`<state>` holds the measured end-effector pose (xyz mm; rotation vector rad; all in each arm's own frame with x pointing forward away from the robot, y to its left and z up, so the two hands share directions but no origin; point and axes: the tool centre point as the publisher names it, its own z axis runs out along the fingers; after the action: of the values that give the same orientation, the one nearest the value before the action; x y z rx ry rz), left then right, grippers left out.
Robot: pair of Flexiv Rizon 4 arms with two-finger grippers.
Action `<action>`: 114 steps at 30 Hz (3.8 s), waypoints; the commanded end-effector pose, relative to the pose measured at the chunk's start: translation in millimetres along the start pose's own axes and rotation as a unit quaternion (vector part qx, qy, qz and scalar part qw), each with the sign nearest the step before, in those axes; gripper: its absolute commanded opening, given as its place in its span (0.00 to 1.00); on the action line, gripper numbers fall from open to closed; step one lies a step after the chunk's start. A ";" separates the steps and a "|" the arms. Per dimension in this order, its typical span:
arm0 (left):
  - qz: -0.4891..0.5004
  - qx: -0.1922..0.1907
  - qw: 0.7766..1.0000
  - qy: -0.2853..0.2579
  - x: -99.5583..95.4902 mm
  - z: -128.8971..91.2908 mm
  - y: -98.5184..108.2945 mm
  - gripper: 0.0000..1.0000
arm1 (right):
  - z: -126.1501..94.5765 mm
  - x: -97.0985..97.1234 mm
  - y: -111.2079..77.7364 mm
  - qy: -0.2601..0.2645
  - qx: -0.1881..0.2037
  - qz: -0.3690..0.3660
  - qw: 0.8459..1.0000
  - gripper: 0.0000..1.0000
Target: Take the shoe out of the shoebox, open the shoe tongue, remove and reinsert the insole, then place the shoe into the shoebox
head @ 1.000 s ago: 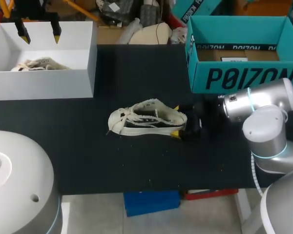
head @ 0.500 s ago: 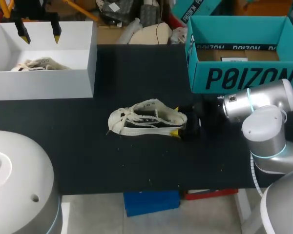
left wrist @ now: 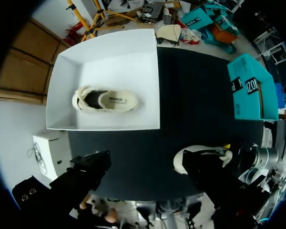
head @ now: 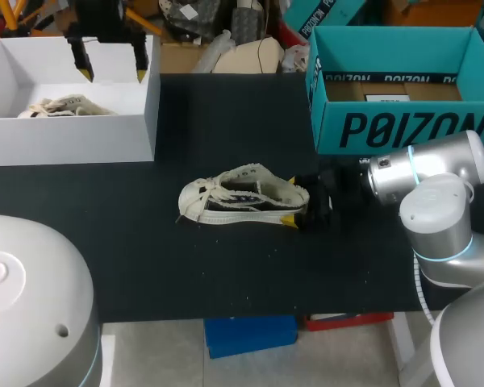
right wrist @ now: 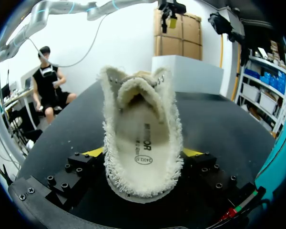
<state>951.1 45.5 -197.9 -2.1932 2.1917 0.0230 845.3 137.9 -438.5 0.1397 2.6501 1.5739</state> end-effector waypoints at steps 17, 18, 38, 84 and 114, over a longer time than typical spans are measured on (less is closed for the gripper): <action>0.044 -0.034 0.998 -0.005 78.9 31.9 59.9 1.00 | 3.2 0.3 -2.3 -0.001 0.001 0.000 1.000 0.00; 0.044 -0.034 0.998 -0.005 78.9 31.9 59.9 1.00 | 3.2 0.3 -2.3 -0.001 0.001 0.000 1.000 0.00; 0.051 -0.007 0.998 0.021 139.7 44.0 104.8 1.00 | 3.2 0.3 -2.3 -0.001 0.001 0.000 1.000 0.00; 0.077 -0.029 0.975 -0.204 246.3 162.6 117.7 1.00 | 3.2 0.3 -2.3 -0.001 0.001 0.000 1.000 0.00; 0.098 -0.006 0.978 -0.184 222.1 139.9 113.8 0.00 | 3.2 0.3 -2.3 -0.001 0.001 0.000 1.000 0.00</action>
<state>842.8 -180.2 -359.8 -1.7753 2.1583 0.4614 845.3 137.6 -438.4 0.1400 2.6498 1.5731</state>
